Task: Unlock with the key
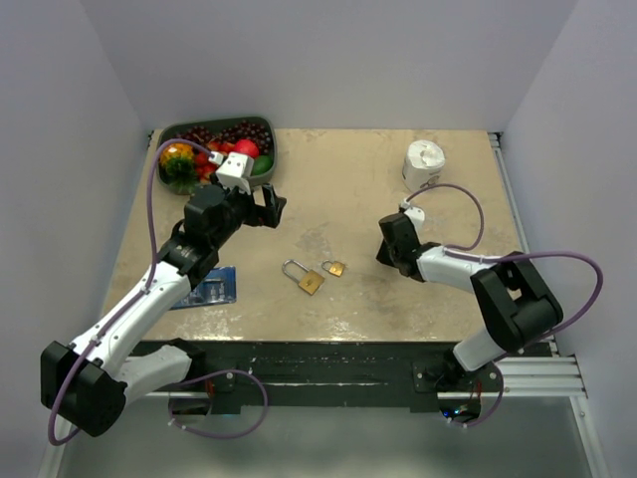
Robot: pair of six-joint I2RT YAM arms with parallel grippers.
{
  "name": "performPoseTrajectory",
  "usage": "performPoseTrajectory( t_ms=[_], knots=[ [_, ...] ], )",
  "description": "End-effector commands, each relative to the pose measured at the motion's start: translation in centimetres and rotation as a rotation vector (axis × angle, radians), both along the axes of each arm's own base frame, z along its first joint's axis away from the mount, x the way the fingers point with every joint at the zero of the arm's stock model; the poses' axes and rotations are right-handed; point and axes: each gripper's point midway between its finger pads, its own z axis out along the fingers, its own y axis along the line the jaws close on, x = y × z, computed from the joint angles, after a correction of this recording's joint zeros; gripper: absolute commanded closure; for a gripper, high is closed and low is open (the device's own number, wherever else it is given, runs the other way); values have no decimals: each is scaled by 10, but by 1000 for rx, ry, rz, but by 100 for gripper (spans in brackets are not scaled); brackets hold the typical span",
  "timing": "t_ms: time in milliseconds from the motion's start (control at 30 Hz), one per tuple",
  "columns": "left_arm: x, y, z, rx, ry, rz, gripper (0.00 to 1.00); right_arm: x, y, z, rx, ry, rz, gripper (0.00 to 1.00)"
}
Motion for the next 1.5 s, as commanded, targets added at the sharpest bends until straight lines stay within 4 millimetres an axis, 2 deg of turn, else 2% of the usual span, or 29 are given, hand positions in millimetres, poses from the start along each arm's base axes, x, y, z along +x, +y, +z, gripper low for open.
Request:
performPoseTrajectory(
  t_ms=[0, 100, 167, 333, 500, 733, 1467],
  knots=[
    [2, 6, 19, -9, -68, 22, 2, 3, 5, 12, -11, -2, 10, 90],
    [2, 6, 19, -9, -69, 22, 2, 6, 9, 26, 6, -26, 16, 97],
    [2, 6, 18, -9, -66, 23, 2, 6, 11, 34, 13, -42, 23, 97],
    [2, 6, 19, -10, -67, 23, 2, 0, 4, 38, -25, -63, 35, 94],
    [2, 5, 18, -12, -63, 19, 2, -12, -5, 28, -84, -28, 43, 83],
    [1, 4, 19, -18, -65, 13, 2, -18, 0, 22, -73, -5, 54, 72],
    [0, 5, 21, -21, -71, 13, 2, -20, 1, 1, -81, 33, 33, 74]
  ],
)
